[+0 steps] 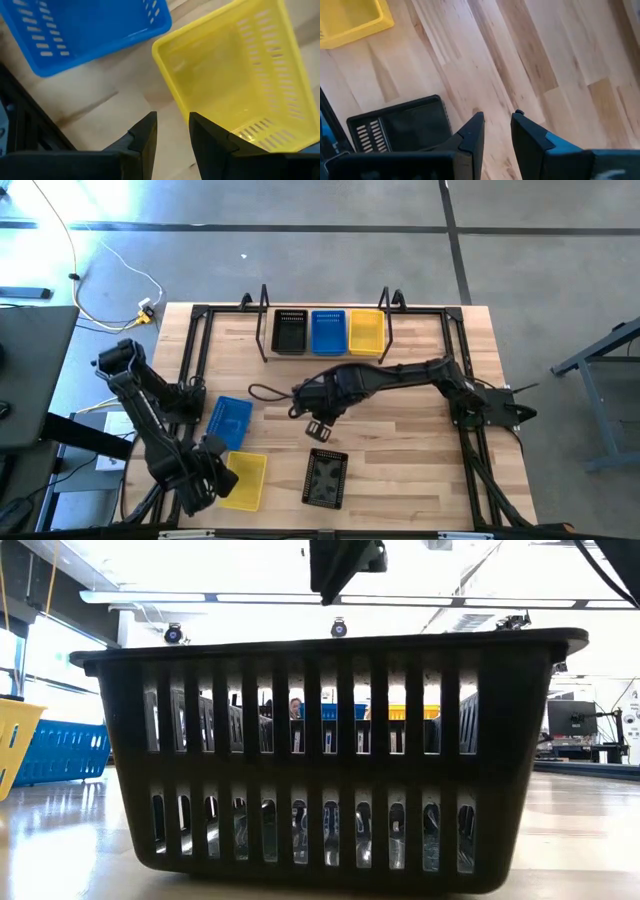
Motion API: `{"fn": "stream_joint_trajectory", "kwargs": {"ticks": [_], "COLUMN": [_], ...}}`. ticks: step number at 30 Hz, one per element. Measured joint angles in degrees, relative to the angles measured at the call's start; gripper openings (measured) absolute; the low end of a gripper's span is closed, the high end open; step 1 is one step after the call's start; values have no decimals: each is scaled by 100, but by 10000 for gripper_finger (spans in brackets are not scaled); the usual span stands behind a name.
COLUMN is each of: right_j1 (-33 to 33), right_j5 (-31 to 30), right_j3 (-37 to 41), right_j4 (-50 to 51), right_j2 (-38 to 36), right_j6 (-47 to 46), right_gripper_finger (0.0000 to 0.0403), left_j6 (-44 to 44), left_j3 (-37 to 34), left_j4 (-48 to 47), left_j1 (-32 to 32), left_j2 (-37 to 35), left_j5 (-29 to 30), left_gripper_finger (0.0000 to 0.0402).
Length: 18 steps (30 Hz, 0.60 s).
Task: Stack baskets on shelf by color
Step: Stack the yellow bin on top of the yellow bin on the shelf
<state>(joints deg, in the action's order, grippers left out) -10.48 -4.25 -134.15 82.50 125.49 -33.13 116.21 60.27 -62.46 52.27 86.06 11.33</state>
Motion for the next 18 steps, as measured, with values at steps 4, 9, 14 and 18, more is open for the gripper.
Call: {"fn": "stream_joint_trajectory", "kwargs": {"ticks": [4,9,14,18], "right_j1": [13,11,11,11], "right_j5": [100,117,114,114], "right_j3": [0,0,0,0], "right_j4": [10,68,107,126], "right_j2": [0,0,0,0], "right_j6": [261,524,621,657], "right_gripper_finger": [83,83,83,83], "left_j6": [241,389,616,677], "left_j3": [0,0,0,0], "left_j4": [139,493,575,608], "left_j1": [0,-8,-48,-63], "left_j2": [103,306,493,710], "left_j5": [-41,-63,-243,-345], "left_gripper_finger": [103,103,103,103]}}
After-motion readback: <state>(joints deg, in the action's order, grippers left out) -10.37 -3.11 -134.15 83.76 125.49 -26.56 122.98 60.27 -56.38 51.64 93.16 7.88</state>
